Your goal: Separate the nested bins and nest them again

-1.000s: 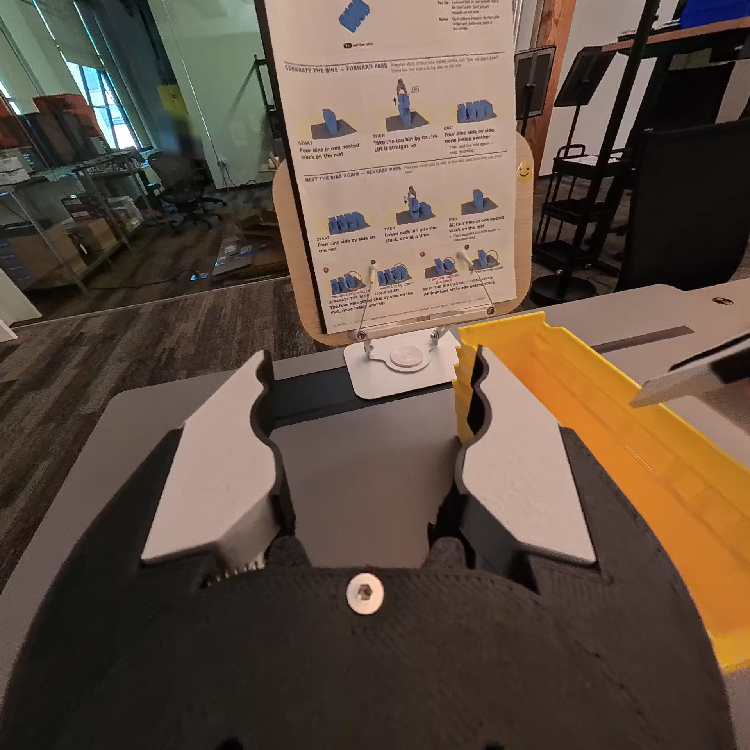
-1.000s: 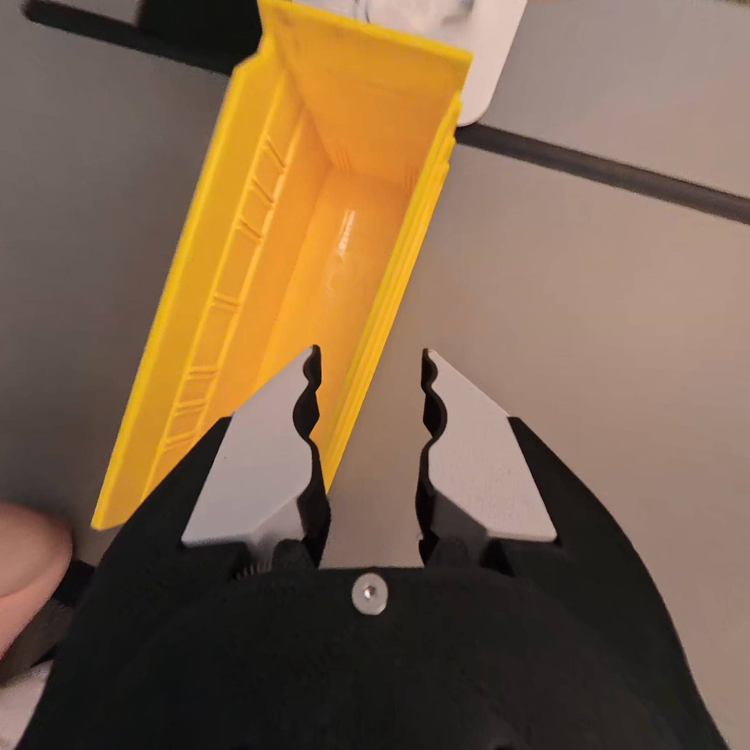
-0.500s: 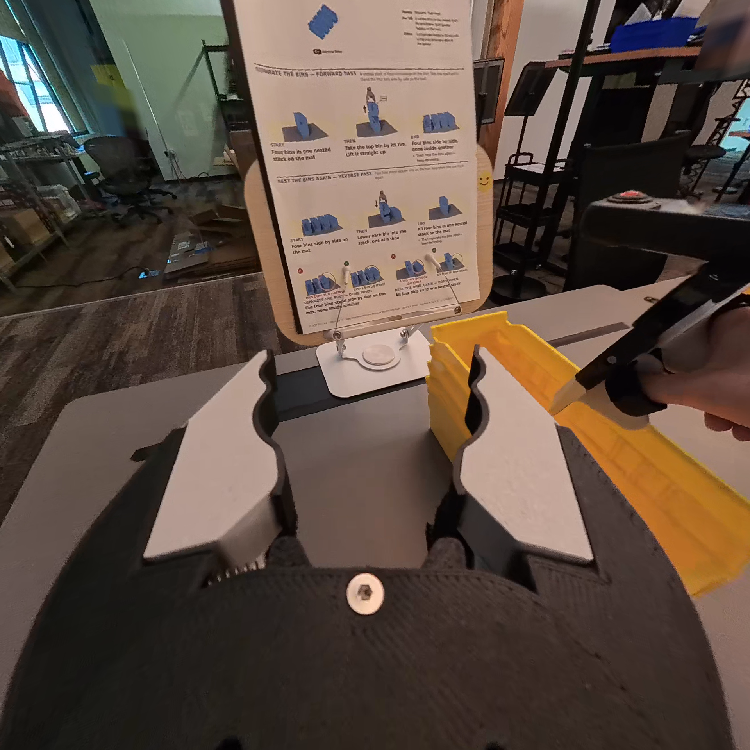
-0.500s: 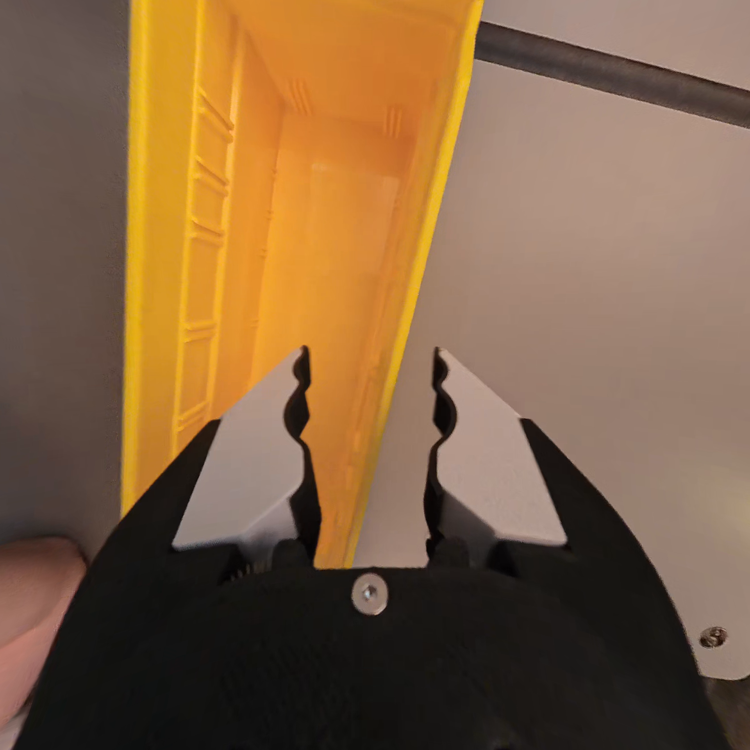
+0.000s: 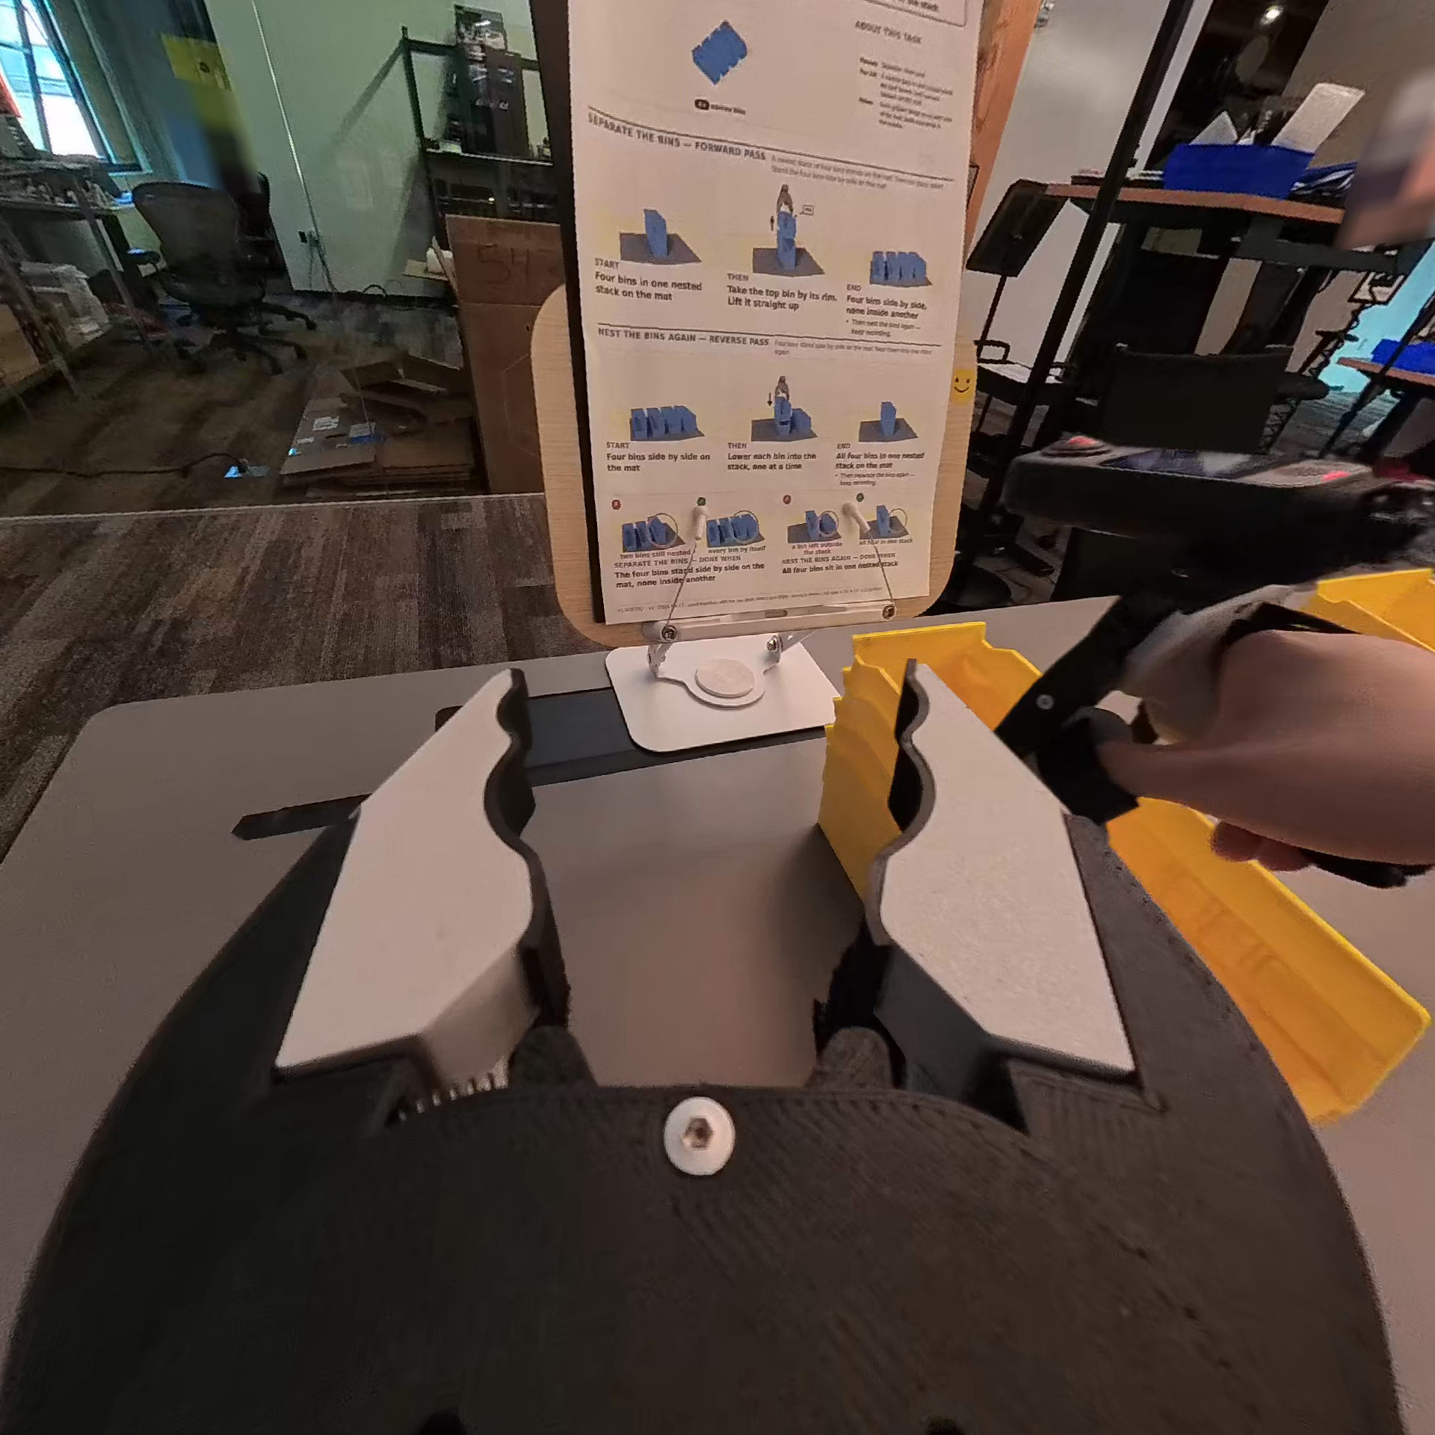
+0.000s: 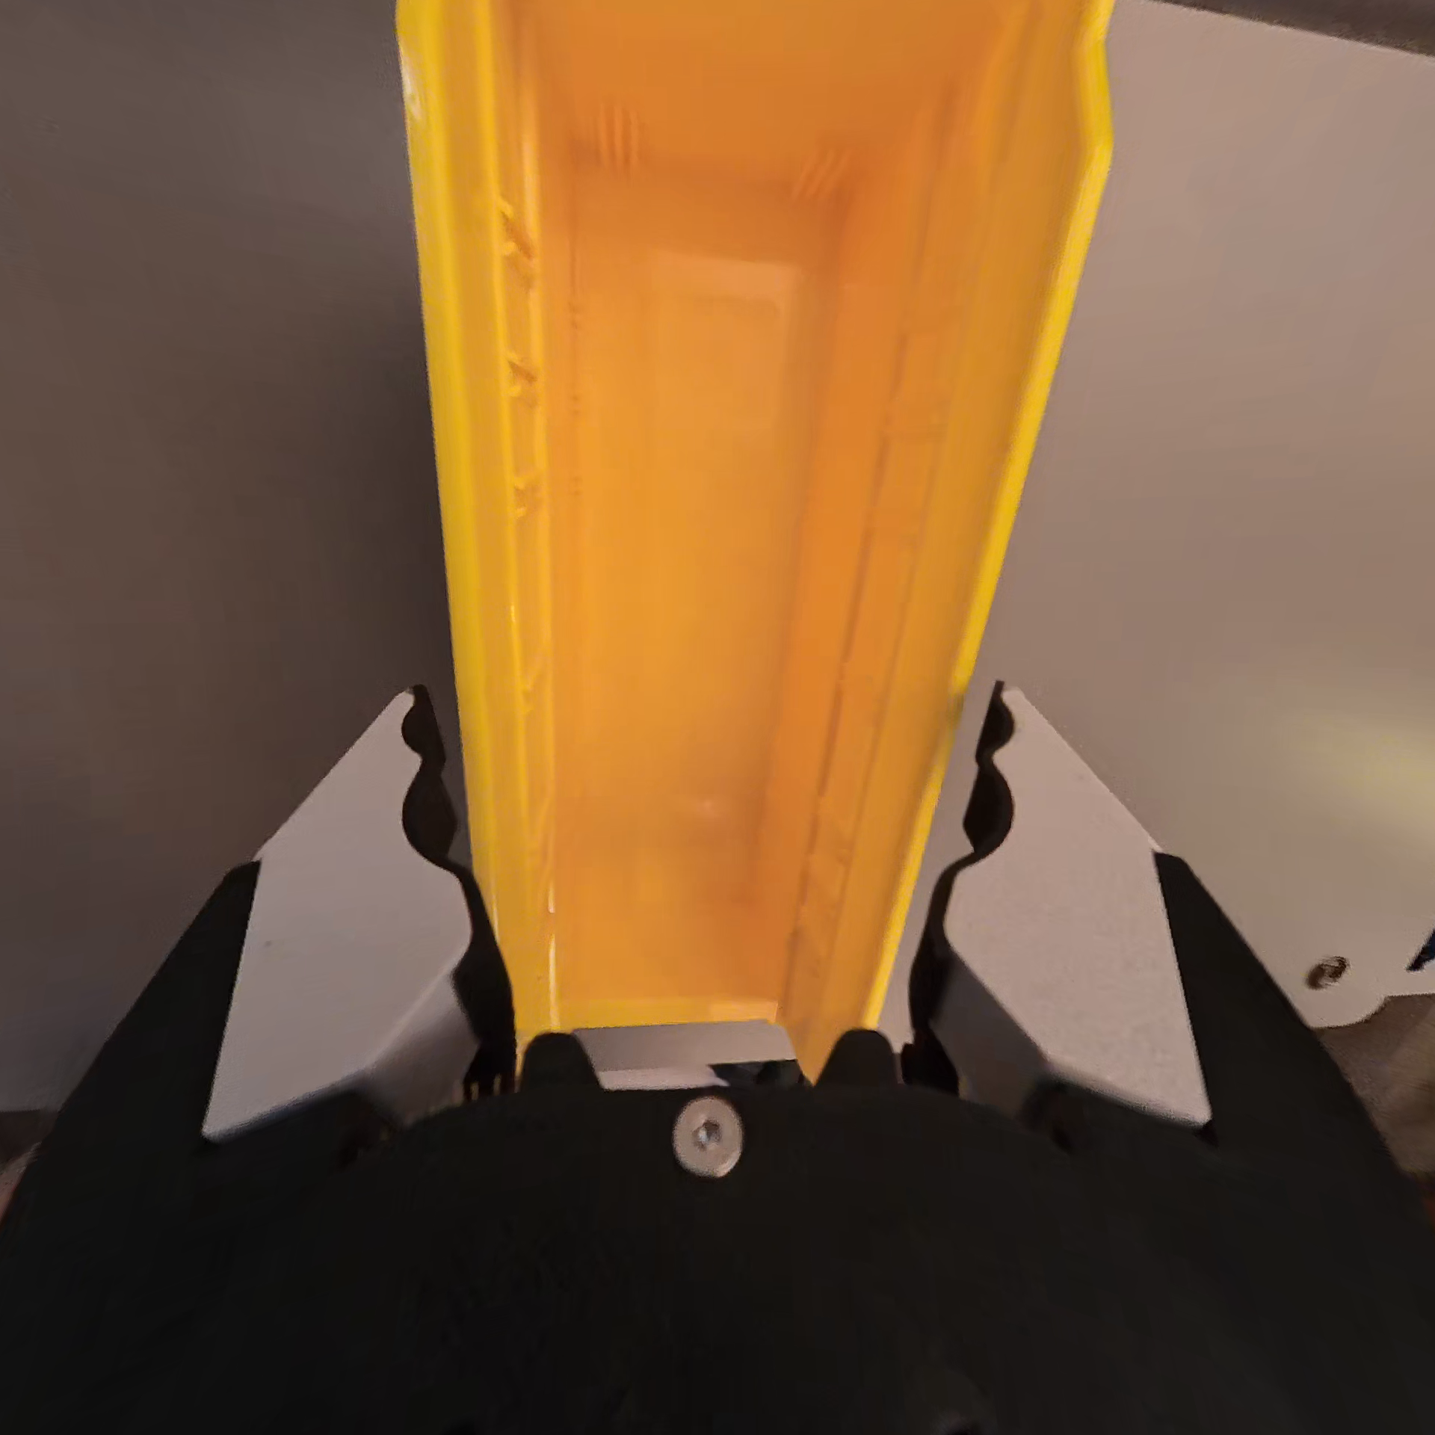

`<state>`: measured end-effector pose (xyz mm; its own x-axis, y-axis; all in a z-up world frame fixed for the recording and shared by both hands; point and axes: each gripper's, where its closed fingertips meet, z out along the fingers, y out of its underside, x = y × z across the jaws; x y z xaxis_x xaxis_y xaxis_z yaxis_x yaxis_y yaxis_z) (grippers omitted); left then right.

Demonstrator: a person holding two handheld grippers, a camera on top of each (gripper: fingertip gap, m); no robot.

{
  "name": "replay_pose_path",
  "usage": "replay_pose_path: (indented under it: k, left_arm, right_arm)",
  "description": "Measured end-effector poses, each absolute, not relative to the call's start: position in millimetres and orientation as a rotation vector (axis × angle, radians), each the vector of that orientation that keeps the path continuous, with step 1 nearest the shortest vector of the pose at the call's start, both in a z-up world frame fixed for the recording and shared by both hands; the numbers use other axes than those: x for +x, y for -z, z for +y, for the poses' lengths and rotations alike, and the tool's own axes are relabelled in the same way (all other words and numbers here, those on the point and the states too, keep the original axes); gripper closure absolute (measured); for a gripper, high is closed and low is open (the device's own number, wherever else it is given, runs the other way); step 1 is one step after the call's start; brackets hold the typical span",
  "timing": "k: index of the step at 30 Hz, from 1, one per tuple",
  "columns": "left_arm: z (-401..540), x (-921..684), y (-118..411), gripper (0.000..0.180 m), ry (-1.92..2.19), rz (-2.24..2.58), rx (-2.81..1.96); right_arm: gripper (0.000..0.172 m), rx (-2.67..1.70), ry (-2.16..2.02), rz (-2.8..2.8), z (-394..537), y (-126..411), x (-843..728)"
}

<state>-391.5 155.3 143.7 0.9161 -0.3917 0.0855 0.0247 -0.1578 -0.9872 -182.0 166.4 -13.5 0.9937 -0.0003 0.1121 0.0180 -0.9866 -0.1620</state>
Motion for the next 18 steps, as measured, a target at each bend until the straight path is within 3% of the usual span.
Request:
replay_pose_path:
  k: [18]
  left_arm:
    - [143.5, -359.4, -143.9, 0.088, 0.391, 0.389, -1.695]
  right_arm:
    - [0.057, -3.061, 0.105, 0.030, 163.4, 21.2, -181.7]
